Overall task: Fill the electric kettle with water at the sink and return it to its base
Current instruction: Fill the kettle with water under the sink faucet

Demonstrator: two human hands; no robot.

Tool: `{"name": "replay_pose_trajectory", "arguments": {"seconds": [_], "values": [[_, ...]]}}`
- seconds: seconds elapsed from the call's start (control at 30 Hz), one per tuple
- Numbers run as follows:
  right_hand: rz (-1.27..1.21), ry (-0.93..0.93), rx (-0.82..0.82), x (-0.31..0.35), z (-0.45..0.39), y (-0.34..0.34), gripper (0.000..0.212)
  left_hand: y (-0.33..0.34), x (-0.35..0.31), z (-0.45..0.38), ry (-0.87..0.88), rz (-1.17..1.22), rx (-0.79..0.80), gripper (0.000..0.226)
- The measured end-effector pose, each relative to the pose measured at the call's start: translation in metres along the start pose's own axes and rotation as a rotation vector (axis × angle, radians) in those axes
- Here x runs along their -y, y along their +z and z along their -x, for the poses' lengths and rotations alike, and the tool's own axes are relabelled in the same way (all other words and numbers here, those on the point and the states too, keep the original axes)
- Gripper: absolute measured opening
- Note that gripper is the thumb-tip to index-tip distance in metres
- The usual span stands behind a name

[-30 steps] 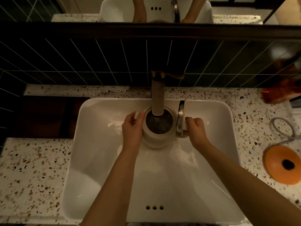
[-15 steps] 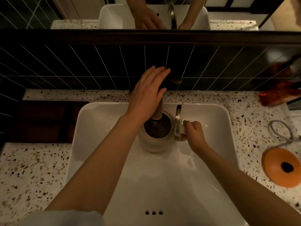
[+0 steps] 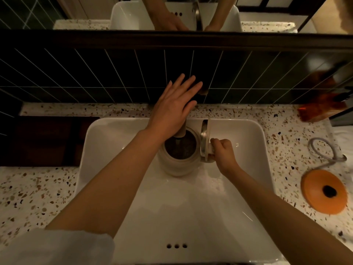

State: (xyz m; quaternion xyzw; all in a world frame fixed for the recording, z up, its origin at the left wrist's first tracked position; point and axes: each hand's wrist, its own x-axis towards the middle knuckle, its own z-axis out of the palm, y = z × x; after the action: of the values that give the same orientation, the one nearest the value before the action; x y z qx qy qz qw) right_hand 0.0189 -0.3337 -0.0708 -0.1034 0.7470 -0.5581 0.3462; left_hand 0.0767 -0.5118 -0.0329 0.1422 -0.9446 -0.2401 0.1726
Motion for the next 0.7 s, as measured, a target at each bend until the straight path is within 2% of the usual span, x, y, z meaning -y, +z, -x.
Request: {"name": "replay_pose_trajectory", "arguments": {"seconds": [0.13,0.27,0.37,0.43,0.5,0.6,0.67,0.7], "values": [[-0.019,0.016,0.009,0.0,0.001,-0.001,0.05,0.006,-0.002,0.002,0.071,-0.139,0.011,0.047],[-0.007,0.0,0.011,0.002,0.001,0.001,0.047,0.007,-0.002,0.002,0.082,-0.115,0.003,0.046],[0.0,-0.005,0.008,0.0,-0.001,0.0,0.046,0.007,0.001,0.008,0.05,-0.113,-0.007,0.057],[0.011,-0.005,0.012,-0.001,-0.003,0.0,0.044,0.009,0.001,0.024,-0.102,-0.025,-0.078,0.065],[0.008,-0.003,0.016,-0.003,-0.004,-0.001,0.044,0.008,0.003,0.043,-0.33,0.184,-0.248,0.066],[-0.001,0.008,0.035,-0.006,-0.004,-0.003,0.045,0.005,0.005,0.07,-0.817,0.538,-0.562,0.062],[0.003,0.011,0.044,-0.007,-0.004,-0.003,0.041,0.007,0.007,0.085,-1.11,0.752,-0.607,0.049],[0.0,0.016,0.045,-0.007,-0.004,-0.003,0.041,0.01,0.008,0.092,-1.202,0.84,-0.547,0.043]]}}
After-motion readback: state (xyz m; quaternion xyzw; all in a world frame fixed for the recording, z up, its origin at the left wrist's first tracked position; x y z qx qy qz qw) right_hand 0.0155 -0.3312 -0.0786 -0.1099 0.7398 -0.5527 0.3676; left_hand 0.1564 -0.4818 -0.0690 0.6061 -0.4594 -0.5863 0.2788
